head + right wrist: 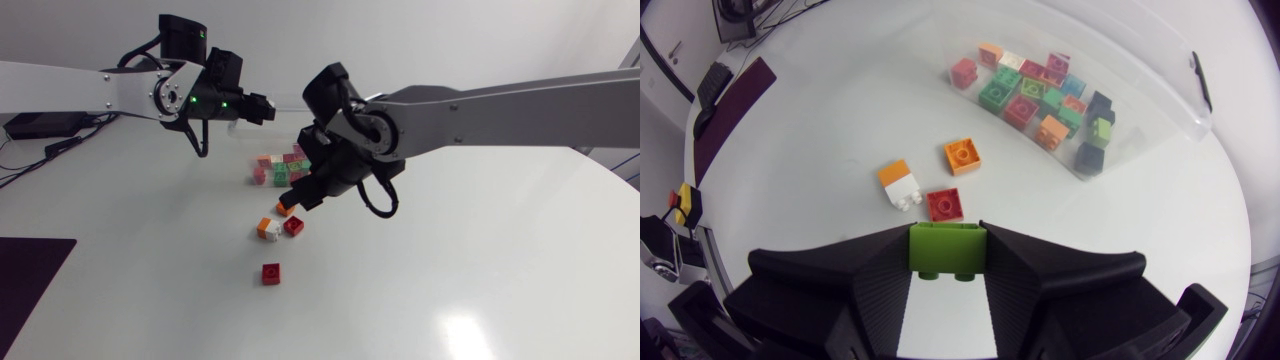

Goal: Place the duplo bricks in the container

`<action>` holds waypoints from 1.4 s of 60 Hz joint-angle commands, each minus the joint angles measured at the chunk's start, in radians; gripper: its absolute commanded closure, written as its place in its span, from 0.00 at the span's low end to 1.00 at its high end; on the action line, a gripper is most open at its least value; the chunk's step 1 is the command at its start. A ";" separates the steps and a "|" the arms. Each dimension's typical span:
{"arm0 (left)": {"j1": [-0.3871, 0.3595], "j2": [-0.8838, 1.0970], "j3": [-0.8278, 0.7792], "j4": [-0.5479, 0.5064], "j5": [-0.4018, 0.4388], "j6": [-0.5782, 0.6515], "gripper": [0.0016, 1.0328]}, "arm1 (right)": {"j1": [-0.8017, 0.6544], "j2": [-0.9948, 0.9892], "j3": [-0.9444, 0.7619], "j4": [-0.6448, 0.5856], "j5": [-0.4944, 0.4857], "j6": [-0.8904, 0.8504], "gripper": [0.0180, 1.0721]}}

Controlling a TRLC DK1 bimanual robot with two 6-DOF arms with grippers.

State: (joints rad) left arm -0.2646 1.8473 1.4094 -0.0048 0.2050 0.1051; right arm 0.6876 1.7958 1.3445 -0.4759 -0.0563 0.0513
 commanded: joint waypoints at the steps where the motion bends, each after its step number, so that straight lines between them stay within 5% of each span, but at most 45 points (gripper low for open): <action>1: -0.007 0.021 0.023 0.019 0.005 -0.008 0.17 | -0.026 -0.032 -0.024 -0.020 0.000 -0.010 0.60; 5: -0.005 0.015 0.013 0.019 0.007 -0.007 0.04 | -0.043 -0.044 -0.011 -0.017 0.001 -0.016 0.60; 43: -0.002 -0.396 -0.379 -0.162 0.048 0.229 0.05 | -0.143 -0.024 0.170 0.049 0.000 -0.042 0.60; 84: -0.079 -0.428 -0.570 -0.271 0.120 0.446 0.05 | -0.155 0.117 0.337 0.134 0.003 -0.041 0.60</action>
State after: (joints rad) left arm -0.3374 1.4227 0.8642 -0.2657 0.3141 0.4988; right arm 0.5457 1.8725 1.6371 -0.3618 -0.0559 0.0219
